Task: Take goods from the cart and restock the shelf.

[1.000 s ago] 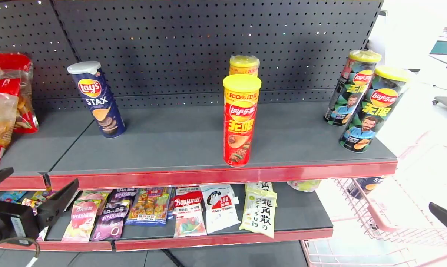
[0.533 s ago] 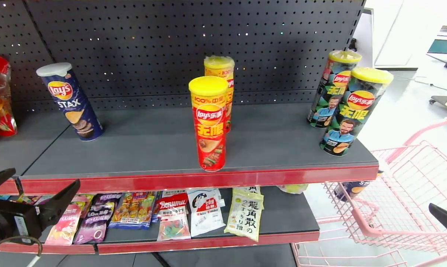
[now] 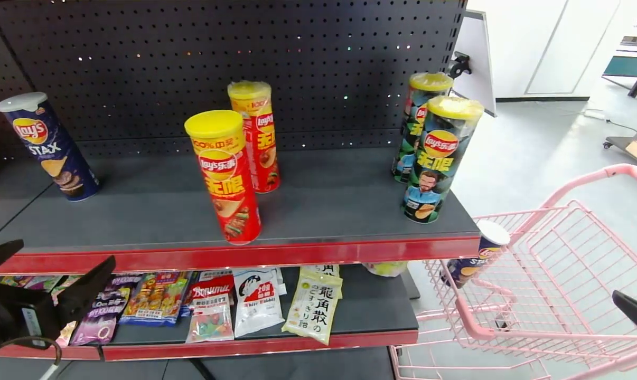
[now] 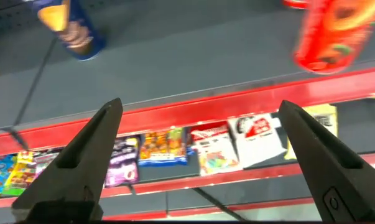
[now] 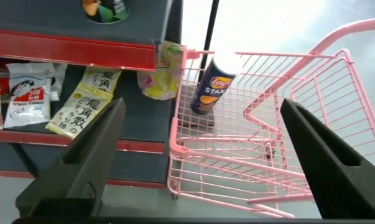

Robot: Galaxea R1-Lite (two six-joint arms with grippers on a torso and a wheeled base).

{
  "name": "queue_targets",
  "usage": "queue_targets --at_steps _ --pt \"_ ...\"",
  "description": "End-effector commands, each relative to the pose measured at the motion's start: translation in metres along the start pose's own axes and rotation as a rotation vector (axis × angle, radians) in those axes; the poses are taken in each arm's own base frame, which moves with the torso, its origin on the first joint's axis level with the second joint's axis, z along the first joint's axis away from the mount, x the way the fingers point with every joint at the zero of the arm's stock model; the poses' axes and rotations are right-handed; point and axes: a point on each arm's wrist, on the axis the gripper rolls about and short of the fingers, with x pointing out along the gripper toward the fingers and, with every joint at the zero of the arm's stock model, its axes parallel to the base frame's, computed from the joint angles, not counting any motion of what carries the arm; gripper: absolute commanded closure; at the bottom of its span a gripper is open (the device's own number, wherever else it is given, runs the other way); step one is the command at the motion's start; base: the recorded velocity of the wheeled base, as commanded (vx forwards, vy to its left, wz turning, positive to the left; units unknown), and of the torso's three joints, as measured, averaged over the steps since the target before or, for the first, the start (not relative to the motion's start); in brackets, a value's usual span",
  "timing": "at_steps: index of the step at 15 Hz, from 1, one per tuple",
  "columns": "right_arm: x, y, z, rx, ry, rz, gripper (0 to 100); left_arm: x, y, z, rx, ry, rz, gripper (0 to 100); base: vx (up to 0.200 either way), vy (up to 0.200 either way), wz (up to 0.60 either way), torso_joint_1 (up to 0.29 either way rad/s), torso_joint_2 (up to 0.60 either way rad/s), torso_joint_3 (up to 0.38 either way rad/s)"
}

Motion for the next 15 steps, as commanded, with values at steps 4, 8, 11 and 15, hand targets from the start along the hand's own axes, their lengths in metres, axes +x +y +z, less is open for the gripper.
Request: queue_targets --at_steps 4,8,11,15 --pt "0.002 0.000 0.000 -0.001 0.007 0.002 0 0.000 -0.001 -0.003 0.031 0.006 -0.026 0 0.000 0.000 0.00 0.000 0.00 0.000" --pt "0.003 0.000 0.000 -0.001 0.015 0.003 0 -0.006 -0.001 -0.002 0.091 -0.038 -0.141 0 0.000 0.000 -0.45 -0.002 0.00 0.002" --pt "0.003 0.000 0.000 -0.001 0.015 0.003 0 -0.008 0.000 -0.001 0.099 -0.056 -0.163 0 0.000 0.000 -0.60 0.006 0.00 0.001" --pt "0.004 0.000 0.000 -0.002 0.019 0.003 0 -0.012 0.003 0.000 0.091 -0.076 -0.161 0 0.000 0.000 -0.30 0.000 0.00 0.001"
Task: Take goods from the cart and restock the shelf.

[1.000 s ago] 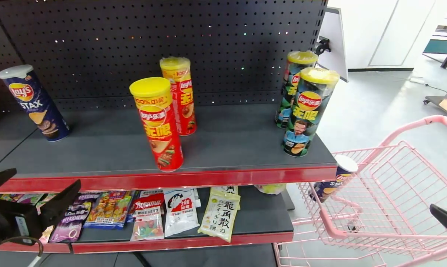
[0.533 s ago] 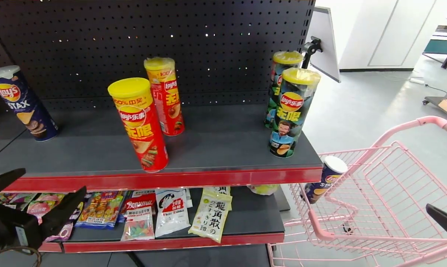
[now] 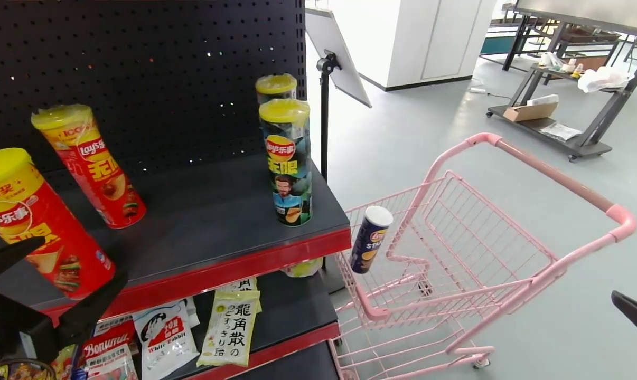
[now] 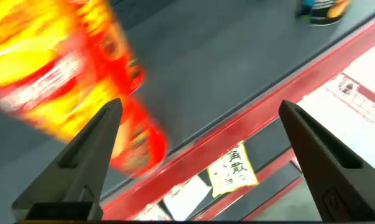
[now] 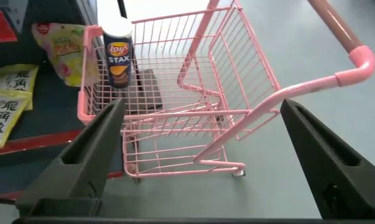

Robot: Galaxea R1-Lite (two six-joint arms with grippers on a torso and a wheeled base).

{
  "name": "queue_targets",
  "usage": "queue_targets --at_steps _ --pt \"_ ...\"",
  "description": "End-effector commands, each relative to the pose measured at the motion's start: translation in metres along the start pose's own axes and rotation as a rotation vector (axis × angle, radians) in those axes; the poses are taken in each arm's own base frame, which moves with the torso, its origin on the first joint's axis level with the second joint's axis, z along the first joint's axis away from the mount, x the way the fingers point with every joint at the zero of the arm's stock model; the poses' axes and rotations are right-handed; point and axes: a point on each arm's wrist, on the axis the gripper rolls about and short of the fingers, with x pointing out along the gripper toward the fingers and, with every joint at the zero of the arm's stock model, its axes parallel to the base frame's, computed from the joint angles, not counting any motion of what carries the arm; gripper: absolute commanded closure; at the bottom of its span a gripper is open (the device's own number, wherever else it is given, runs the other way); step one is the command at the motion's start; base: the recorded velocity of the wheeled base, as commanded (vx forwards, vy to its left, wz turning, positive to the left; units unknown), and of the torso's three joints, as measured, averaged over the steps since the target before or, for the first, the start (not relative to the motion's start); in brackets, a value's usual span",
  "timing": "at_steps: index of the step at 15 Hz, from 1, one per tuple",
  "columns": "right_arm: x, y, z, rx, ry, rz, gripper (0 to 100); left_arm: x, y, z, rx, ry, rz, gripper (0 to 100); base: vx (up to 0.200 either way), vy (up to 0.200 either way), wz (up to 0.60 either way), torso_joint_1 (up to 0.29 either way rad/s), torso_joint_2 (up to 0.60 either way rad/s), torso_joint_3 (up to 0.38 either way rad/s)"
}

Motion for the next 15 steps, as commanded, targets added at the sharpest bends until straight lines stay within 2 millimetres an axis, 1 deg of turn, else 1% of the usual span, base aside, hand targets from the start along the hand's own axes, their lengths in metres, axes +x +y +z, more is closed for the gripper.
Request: queue_targets --at_steps 1,4,6,9,11,15 --pt "0.002 0.000 0.000 -0.001 0.008 -0.003 0 -0.004 0.001 0.000 -0.005 -0.015 -0.001 0 0.000 0.000 0.00 0.000 0.00 0.000" --pt "0.001 0.000 0.000 -0.001 0.007 -0.004 0 -0.005 0.001 -0.002 -0.005 -0.014 -0.010 0 0.000 0.000 0.00 0.000 0.00 0.000" --pt "0.001 0.000 0.000 0.000 0.008 -0.012 0 -0.005 -0.001 -0.005 -0.002 -0.017 -0.052 0 0.000 0.000 0.00 -0.053 0.13 0.070" --pt "0.002 -0.001 -0.001 0.003 0.012 -0.020 0 -0.008 -0.003 -0.007 0.014 -0.043 -0.166 0 0.000 0.000 0.00 -0.146 0.36 0.201" --pt "0.002 -0.001 -0.001 0.003 0.012 -0.020 0 -0.009 -0.004 -0.013 0.020 -0.026 -0.170 0 0.000 0.000 0.00 -0.146 0.38 0.215" --pt "0.006 -0.001 -0.001 0.001 0.033 -0.016 0 -0.016 -0.002 -0.015 0.016 -0.052 -0.164 0 0.000 0.000 0.00 -0.184 0.47 0.286"
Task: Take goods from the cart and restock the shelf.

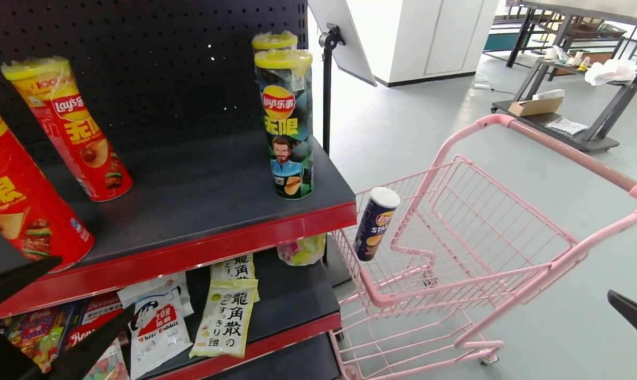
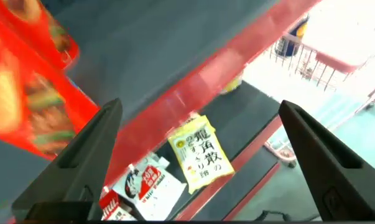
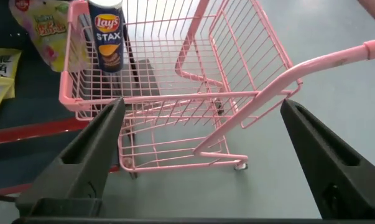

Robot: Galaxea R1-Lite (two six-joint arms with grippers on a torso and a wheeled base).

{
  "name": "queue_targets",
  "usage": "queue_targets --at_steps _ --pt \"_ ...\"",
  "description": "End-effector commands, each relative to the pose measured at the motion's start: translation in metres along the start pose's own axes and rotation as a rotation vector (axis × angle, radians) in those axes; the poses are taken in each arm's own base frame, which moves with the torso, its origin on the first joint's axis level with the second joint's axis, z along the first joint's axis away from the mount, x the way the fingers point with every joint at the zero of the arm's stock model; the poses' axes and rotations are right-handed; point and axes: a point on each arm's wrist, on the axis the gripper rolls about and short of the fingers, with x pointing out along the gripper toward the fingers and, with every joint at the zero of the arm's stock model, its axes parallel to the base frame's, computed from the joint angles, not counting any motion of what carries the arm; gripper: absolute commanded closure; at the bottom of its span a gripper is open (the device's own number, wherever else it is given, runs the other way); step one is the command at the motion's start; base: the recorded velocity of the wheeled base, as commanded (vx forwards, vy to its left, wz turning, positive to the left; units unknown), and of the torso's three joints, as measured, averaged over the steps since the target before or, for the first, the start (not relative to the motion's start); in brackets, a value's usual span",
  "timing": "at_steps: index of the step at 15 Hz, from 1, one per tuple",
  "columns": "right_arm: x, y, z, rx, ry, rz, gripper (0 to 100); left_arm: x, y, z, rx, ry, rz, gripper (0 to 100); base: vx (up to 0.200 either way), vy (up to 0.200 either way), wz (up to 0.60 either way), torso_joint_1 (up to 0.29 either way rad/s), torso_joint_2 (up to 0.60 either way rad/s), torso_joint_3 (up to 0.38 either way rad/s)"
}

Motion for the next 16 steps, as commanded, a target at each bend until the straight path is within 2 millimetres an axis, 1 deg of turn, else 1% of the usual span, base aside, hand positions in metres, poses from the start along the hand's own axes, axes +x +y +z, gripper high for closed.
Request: queue_targets --at_steps 1,3,5,8,10,11,12,13,14,15,16 --pt "0.003 0.000 0.000 -0.002 0.014 0.003 0 -0.005 0.001 0.000 0.001 -0.021 0.006 0 0.000 0.000 0.00 -0.207 0.55 0.344" --pt "0.006 0.001 0.000 -0.003 0.027 0.009 0 -0.014 0.002 0.001 0.019 -0.065 0.017 0 0.000 0.000 0.00 -0.205 0.55 0.349" --pt "0.007 0.001 0.000 -0.004 0.033 0.011 0 -0.024 0.003 -0.002 0.017 -0.095 0.029 0 0.000 0.000 0.00 -0.190 0.54 0.349" --pt "0.009 0.001 -0.001 -0.006 0.043 0.012 0 -0.056 0.005 -0.017 0.009 -0.151 0.049 0 0.000 0.000 0.00 -0.165 0.51 0.339" --pt "0.019 0.002 0.001 -0.004 0.080 0.016 0 -0.082 0.004 -0.036 0.011 -0.171 0.056 0 0.000 0.000 0.00 -0.068 0.22 0.154" --pt "0.025 0.002 0.002 -0.003 0.100 0.018 0 -0.089 0.004 -0.042 0.013 -0.177 0.057 0 0.000 0.000 0.00 -0.027 0.09 0.066" --pt "0.043 0.003 0.012 0.000 0.108 0.026 0 -0.102 0.003 -0.055 0.007 -0.199 0.080 0 0.000 0.000 0.00 -0.012 0.06 0.032" --pt "0.061 0.005 0.021 0.003 0.101 0.050 0 -0.109 0.003 -0.062 -0.004 -0.214 0.128 0 0.000 0.000 0.00 0.000 0.00 0.000" --pt "0.082 0.008 0.031 0.019 0.088 0.094 0 -0.112 0.003 -0.064 -0.016 -0.220 0.157 0 0.000 0.000 0.00 0.000 0.00 0.000" --pt "0.098 0.010 0.041 0.044 0.062 0.161 0 -0.113 0.004 -0.062 -0.028 -0.219 0.176 0 0.000 0.000 0.00 0.000 0.00 0.000" --pt "0.119 0.016 0.046 0.063 0.083 0.279 0 -0.112 0.004 -0.061 -0.045 -0.212 0.175 0 0.000 0.000 0.00 0.000 0.00 0.000"
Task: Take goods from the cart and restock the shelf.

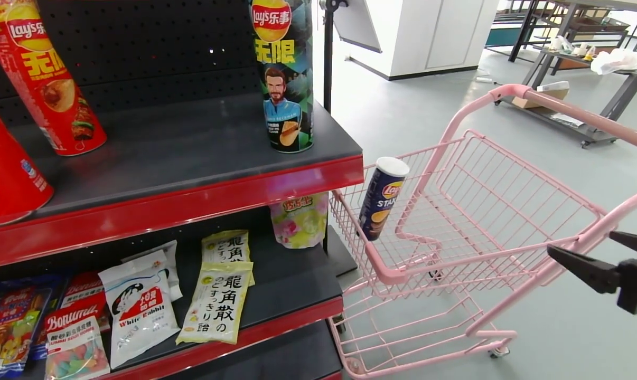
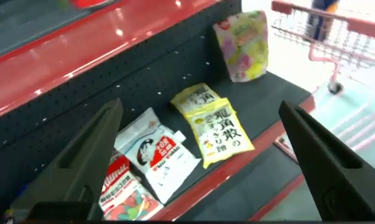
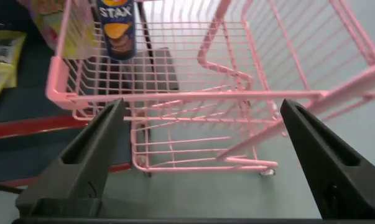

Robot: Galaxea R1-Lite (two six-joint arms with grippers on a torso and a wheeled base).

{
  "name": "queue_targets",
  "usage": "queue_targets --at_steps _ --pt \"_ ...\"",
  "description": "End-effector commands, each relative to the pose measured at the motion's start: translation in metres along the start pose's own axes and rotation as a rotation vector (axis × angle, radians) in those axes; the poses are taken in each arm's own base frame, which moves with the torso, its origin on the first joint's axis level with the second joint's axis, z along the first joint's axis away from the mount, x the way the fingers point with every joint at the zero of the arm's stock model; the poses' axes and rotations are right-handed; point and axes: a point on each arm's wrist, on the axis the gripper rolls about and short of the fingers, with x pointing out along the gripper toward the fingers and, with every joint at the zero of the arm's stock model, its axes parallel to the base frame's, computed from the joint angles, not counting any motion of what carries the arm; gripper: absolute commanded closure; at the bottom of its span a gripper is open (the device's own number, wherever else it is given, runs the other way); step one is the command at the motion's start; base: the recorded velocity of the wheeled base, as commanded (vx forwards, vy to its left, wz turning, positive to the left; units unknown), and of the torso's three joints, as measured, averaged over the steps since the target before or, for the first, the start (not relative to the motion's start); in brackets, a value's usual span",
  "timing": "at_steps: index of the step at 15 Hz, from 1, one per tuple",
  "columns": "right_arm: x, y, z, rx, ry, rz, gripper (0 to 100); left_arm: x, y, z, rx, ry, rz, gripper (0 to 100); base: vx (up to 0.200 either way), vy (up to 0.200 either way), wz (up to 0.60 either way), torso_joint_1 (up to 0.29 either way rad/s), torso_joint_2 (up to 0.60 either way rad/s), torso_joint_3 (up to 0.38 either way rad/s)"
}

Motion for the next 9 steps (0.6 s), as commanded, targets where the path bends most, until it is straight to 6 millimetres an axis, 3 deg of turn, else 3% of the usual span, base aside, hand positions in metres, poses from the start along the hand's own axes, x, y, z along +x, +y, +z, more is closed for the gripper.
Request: queue_targets --at_steps 1,5,7,9 --pt "0.072 0.002 0.013 0.029 0.079 0.166 0 -0.008 0.002 -0.001 -0.040 -0.048 0.019 0 0.000 0.000 0.00 0.000 0.00 0.000" --pt "0.155 0.016 0.010 0.040 0.063 0.247 0 -0.001 0.002 0.006 -0.086 -0.011 0.002 0 0.000 0.000 0.00 0.000 0.00 0.000" --pt "0.173 0.027 0.008 0.042 0.063 0.300 0 -0.001 0.001 0.005 -0.086 -0.009 0.001 0 0.000 0.000 0.00 0.000 0.00 0.000" --pt "0.204 0.043 0.002 0.032 0.088 0.344 0 -0.001 0.001 0.003 -0.086 -0.009 0.000 0 0.000 0.000 0.00 0.000 0.00 0.000"
